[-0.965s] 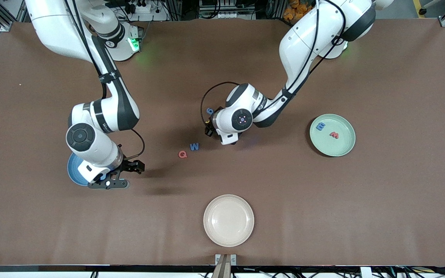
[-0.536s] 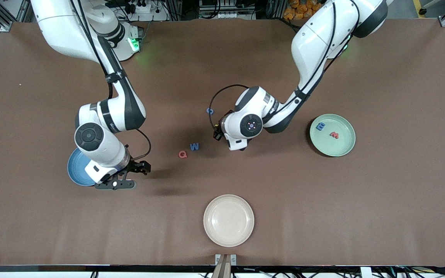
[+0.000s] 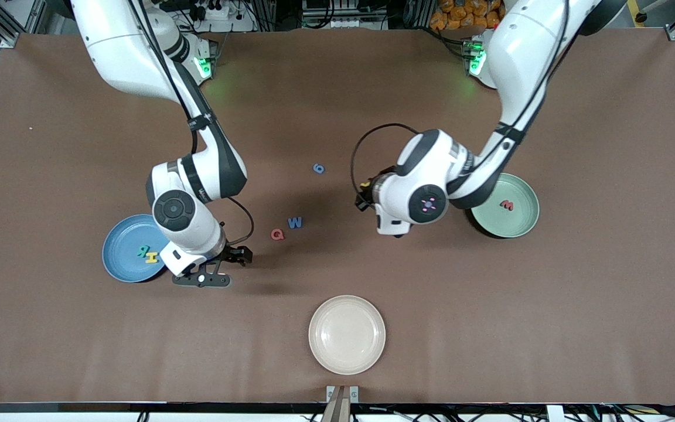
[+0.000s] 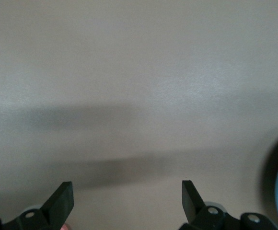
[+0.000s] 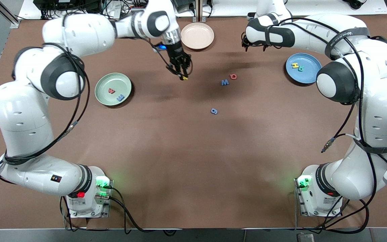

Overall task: Sort uppercase to blue plate, lowercase to green plate
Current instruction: 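Carry the yellow h to the green plate while the right gripper moves out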

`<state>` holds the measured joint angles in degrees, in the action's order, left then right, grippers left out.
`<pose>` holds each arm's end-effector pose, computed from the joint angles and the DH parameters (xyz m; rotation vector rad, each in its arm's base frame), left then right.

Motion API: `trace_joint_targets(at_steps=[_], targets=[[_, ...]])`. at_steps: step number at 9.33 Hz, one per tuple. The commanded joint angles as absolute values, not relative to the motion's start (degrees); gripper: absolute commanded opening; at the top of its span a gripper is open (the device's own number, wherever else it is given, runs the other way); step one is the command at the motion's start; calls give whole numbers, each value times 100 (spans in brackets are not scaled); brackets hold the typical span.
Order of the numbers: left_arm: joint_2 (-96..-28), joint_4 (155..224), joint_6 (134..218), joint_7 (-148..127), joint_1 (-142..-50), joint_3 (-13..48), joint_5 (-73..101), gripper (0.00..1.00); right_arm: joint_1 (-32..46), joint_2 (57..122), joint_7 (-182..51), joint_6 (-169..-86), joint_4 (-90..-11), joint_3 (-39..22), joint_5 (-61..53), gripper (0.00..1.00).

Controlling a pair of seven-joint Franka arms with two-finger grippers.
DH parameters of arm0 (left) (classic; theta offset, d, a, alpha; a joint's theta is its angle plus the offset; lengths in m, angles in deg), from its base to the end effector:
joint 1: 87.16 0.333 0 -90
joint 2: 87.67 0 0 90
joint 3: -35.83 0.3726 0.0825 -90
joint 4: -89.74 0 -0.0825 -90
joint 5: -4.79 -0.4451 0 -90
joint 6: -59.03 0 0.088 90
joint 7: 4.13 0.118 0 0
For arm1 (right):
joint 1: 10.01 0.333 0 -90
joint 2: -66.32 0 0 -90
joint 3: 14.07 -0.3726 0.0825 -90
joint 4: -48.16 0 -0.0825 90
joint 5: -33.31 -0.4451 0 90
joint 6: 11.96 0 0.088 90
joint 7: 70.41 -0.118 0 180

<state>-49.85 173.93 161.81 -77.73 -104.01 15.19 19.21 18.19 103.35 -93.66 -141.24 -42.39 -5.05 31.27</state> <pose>0.6191 -0.4456 0.3032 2.7921 1.1189 -0.8461 0.7350 0.2762 0.2643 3.0910 -0.0928 0.0913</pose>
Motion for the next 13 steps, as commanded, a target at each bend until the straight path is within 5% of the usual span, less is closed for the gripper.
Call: trace_joint_targets(at_steps=[1, 6, 11, 13], targets=[[-5618, 18023, 15870, -6973, -10018, 1605, 1545, 0, 1873, 10455, -9764, -14221, -4069, -475, 3050, 100], [-6709, 20000, 15799, -4365, -8525, 1640, 1054, 0, 2153, 10490, -10530, -14292, -4140, -519, 2997, 100], [-6465, 21302, 16675, -3237, -7732, 1649, -152, 0, 2567, 10560, -11049, -14597, -4516, -528, 2997, 100], [-6106, 21331, 17177, -3190, -7687, 1797, -661, 0, 2559, 10560, -11014, -14942, -4894, -581, 3006, 100]])
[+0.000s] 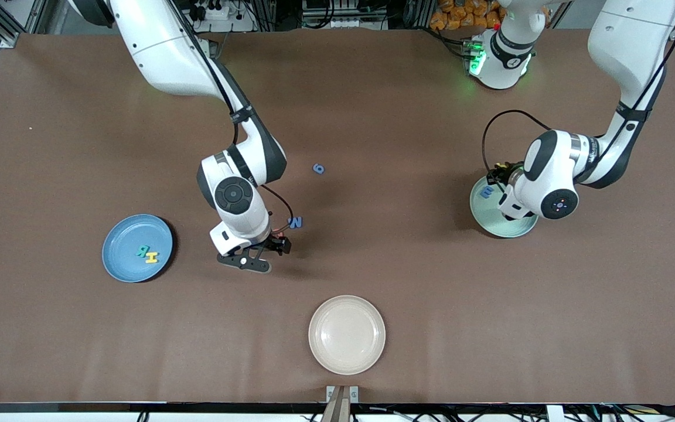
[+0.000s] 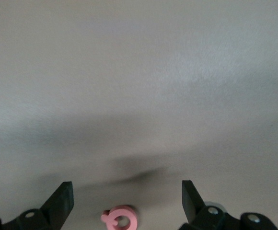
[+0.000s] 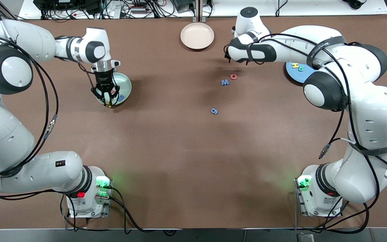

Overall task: Sort uppercase to blue plate, lowercase to green plate
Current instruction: 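Release the yellow h on the green plate while the right gripper reaches the Q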

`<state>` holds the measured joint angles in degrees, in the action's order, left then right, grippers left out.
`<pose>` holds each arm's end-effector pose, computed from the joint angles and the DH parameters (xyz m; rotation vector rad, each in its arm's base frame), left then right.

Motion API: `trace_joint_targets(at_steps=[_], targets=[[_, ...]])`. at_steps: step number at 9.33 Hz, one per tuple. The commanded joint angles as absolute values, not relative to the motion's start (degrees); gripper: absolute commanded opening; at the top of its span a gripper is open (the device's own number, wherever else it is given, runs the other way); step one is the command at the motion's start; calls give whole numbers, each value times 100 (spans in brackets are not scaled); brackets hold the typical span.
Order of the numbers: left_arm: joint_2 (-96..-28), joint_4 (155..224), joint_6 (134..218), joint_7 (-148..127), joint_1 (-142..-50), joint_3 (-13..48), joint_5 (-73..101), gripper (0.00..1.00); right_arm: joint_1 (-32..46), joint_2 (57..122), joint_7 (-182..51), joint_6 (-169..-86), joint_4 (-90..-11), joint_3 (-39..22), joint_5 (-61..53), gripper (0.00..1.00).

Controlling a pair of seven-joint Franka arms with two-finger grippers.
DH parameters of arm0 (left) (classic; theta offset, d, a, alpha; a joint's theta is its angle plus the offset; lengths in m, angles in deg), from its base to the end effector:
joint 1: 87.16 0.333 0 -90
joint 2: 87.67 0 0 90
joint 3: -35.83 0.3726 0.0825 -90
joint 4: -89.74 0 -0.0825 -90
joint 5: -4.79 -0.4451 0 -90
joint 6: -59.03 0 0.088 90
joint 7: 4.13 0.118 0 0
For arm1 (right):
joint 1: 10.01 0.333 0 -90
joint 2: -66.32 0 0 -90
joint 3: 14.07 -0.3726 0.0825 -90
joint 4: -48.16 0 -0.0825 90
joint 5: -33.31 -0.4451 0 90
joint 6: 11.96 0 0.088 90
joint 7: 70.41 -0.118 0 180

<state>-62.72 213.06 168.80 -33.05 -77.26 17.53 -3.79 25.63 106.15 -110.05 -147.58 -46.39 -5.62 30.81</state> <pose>0.5308 -0.0736 0.1645 -2.7958 -0.3421 0.8961 0.6774 0.3644 0.2025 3.0865 -0.3298 0.0919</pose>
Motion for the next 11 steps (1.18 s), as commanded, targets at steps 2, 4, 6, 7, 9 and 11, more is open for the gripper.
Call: trace_joint_targets(at_steps=[2, 4, 6, 7, 9, 11], targets=[[-6016, 21235, 17338, -3190, -7713, 1825, -681, 4, 2445, 10508, -10429, -14942, -5053, -738, 3006, 100], [-5946, 21129, 17329, -3242, -7784, 1816, -681, 2, 2330, 10420, -9507, -14942, -5290, -905, 3006, 100], [-5937, 20902, 17032, -3243, -7862, 1816, -681, 2, 2164, 10236, -8819, -14978, -5518, -1081, 3006, 100], [-5919, 20596, 16569, -3217, -7950, 1816, -681, 2, 2076, 10131, -8538, -14978, -5615, -1152, 3006, 100], [-5814, 20198, 15898, -3181, -8012, 1816, -672, 0, 2014, 9990, -8334, -14978, -5765, -1196, 3006, 100], [-5683, 19970, 15896, -3181, -8021, 1816, -672, 0, 2014, 9998, -8114, -14986, -5827, -1196, 3006, 100]])
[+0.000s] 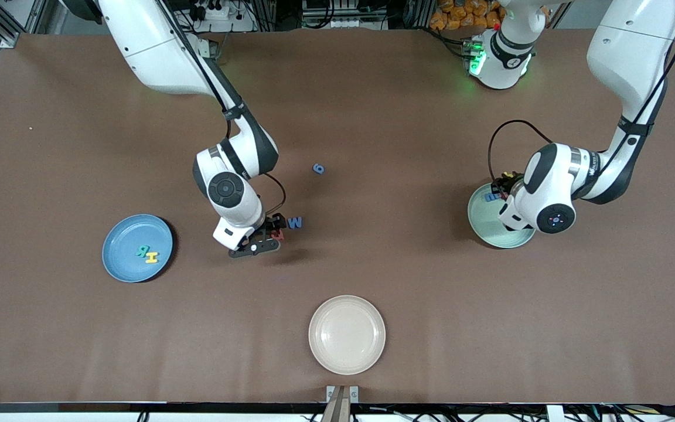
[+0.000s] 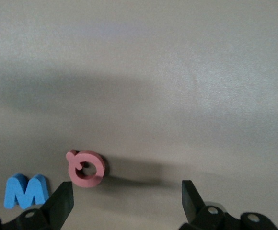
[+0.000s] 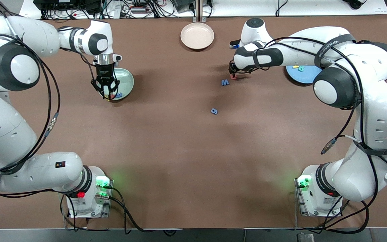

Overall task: Sort uppercase to blue plate, lowercase to green plate
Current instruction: 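Release the yellow h on the green plate while the right gripper reaches the Q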

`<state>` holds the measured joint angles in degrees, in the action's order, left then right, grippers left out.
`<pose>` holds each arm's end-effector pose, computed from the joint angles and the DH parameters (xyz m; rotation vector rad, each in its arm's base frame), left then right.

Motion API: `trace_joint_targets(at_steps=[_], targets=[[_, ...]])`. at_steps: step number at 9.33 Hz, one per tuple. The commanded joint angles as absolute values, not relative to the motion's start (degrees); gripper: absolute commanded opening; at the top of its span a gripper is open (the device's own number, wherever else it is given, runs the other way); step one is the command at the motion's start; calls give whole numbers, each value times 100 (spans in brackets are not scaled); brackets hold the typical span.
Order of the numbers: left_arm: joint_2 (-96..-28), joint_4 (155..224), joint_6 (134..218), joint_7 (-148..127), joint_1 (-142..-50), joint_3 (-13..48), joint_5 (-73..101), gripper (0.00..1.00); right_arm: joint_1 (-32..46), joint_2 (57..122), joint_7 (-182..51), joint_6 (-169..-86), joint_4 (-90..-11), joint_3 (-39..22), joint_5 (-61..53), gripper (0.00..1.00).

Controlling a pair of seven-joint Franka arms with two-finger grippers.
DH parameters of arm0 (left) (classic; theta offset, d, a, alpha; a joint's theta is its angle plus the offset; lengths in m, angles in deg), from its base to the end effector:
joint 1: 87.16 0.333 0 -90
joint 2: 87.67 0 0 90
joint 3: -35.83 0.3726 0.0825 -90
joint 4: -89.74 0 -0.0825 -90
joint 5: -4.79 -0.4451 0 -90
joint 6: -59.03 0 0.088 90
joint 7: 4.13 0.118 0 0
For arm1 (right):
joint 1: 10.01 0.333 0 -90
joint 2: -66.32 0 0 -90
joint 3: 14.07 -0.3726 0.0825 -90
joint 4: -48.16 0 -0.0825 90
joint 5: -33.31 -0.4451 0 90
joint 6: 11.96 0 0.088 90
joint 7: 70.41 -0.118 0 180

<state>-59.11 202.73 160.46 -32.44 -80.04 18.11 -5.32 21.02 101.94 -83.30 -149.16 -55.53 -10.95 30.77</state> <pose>0.5803 -0.0912 0.1884 -2.7623 -0.2740 0.9081 0.6352 0.3402 0.1835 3.1043 0.3722 -0.0509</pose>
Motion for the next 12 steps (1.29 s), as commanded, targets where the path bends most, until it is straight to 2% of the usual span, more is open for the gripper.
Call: trace_joint_targets(at_steps=[1, 3, 5, 6, 7, 9, 10, 11, 12], targets=[[-5499, 19821, 15905, -3190, -8039, 1825, -681, 0, 2014, 9989, -7782, -15004, -5862, -1214, 3006, 100], [-5279, 19488, 15940, -3181, -8039, 1842, -829, 0, 1979, 9954, -6834, -15100, -5862, -1222, 3015, 100], [-4866, 18803, 15940, -3208, -8231, 1886, -971, 0, 1996, 9962, -6471, -15302, -5897, -1214, 3024, 100], [-4795, 18634, 15957, -3225, -8406, 2086, -962, 0, 2005, 9980, -6226, -15390, -5906, -1214, 3033, 100], [-4724, 18502, 15958, -3243, -8547, 2219, -936, 12, 2013, 10024, -5989, -15504, -5906, -1214, 3041, 100], [-4680, 18457, 16062, -3269, -8601, 2229, -901, 46, 2083, 10050, -5881, -15540, -5898, -1223, 3076, 100], [-4715, 18457, 16081, -3278, -8619, 2229, -883, 67, 2153, 10094, -5872, -15540, -5897, -1223, 3094, 100], [-4750, 18457, 16081, -3295, -8610, 2220, -865, 78, 2232, 10138, -5872, -15575, -5897, -1223, 3129, 100], [-4785, 18457, 16081, -3304, -8628, 2203, -865, 100, 2268, 10217, -5863, -15671, -5897, -1223, 3164, 100]])
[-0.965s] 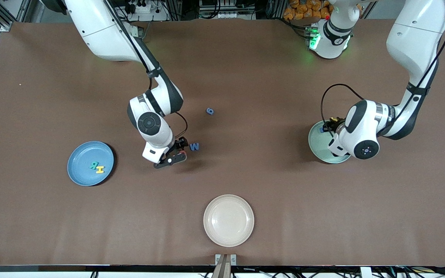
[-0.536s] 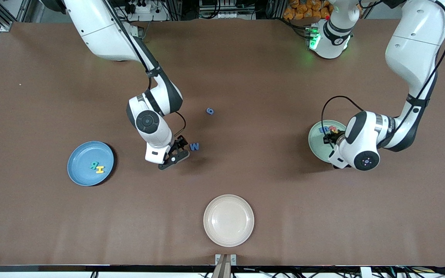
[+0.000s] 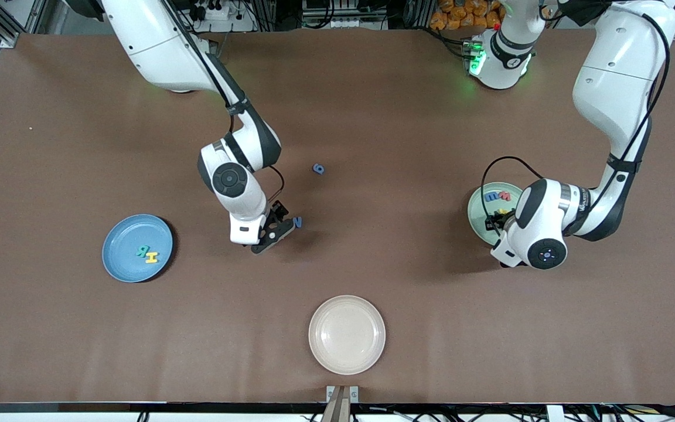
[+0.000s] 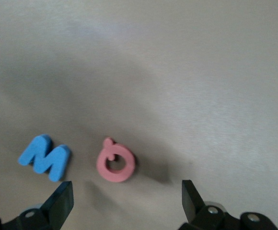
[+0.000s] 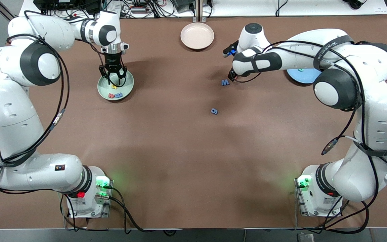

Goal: Sort uppercase to blue plate, lowercase to green plate

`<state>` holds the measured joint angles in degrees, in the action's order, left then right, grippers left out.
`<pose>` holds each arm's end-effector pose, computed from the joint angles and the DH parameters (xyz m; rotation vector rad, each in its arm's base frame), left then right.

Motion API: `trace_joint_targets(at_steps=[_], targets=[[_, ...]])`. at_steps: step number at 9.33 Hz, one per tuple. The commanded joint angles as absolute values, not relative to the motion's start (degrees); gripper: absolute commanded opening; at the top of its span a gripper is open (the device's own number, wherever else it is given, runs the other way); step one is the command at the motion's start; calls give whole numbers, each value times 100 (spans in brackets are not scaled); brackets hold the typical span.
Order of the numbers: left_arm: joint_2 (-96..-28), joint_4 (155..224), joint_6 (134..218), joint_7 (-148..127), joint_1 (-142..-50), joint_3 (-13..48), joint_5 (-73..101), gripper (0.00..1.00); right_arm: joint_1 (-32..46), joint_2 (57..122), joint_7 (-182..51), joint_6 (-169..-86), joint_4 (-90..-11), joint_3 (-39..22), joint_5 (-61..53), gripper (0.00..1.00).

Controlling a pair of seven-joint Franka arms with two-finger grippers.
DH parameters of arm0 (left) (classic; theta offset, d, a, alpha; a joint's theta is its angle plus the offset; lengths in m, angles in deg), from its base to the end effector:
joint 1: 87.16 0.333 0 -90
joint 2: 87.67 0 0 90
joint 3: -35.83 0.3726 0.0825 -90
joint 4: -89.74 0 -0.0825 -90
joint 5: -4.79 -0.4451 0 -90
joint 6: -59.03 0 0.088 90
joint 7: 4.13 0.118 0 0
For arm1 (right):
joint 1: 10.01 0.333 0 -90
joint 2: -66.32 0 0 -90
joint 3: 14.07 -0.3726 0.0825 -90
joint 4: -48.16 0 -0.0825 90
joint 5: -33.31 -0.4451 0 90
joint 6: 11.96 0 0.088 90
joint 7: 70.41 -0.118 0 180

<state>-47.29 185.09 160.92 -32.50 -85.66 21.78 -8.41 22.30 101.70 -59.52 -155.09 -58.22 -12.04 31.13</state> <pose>0.6761 -0.1148 0.1658 -2.8067 -0.2435 0.7441 0.6160 0.3613 0.1749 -2.9471 -1.0677 -0.0371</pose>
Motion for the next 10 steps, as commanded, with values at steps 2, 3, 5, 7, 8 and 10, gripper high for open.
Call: trace_joint_targets(at_steps=[2, 3, 5, 7, 8, 10], targets=[[-4855, 18518, 15976, -3906, -8636, 2159, -725, 100, 2295, 10288, -5863, -15768, -5889, -1222, 3304, 100], [-4864, 18501, 15906, -4537, -8819, 2150, -725, 100, 2277, 10288, -5820, -15769, -5897, -1214, 3383, 100], [-4970, 18475, 15676, -4878, -8935, 2132, -507, 100, 2260, 10331, -5731, -15803, -5889, -1214, 3393, 100], [-4970, 18422, 15694, -4598, -8953, 2115, -303, 100, 2207, 10297, -5723, -15839, -5906, -1214, 3384, 100], [-4961, 18422, 15790, -4466, -8979, 2106, -277, 100, 2094, 10236, -5592, -15769, -5906, -1214, 3384, 100], [-4970, 18439, 15922, -4456, -8997, 2097, -224, 100, 1891, 10016, -5152, -15628, -6072, -1214, 3375, 100]])
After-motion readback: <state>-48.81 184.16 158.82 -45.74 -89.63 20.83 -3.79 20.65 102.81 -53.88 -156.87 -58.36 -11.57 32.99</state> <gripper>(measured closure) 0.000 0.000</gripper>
